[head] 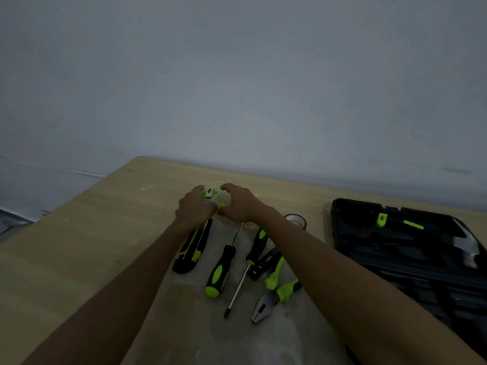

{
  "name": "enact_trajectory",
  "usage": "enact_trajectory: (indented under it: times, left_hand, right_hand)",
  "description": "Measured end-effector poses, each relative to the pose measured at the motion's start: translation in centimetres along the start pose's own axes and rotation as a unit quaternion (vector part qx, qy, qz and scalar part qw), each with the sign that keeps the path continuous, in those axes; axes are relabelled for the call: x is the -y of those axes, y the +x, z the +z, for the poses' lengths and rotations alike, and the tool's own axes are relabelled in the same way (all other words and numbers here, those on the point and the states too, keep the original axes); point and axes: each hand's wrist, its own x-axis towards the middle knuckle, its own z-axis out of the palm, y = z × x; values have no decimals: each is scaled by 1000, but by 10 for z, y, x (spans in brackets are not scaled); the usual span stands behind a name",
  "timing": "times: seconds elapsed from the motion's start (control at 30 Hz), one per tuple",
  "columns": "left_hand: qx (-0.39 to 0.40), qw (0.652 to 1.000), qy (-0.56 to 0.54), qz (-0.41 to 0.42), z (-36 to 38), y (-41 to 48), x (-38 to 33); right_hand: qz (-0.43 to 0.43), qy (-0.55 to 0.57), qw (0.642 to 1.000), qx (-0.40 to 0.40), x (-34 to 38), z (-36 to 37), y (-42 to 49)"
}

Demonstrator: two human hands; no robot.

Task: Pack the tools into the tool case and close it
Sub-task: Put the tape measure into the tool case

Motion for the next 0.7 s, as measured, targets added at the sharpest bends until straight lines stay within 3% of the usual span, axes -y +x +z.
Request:
enact_trajectory:
  times: [0.23,0.43,0.7]
  left_hand:
    - [-9,999,-23,34,1,9,4]
    - [9,997,-46,62,4,8,5]
    - [-14,983,-105,151,15,0,-27]
  right_hand:
    - [9,19,1000,-22,-11,16,20]
    - [-8,62,993,-103,-21,15,19]
    - [-14,85,985,-152,-44,-19,-11]
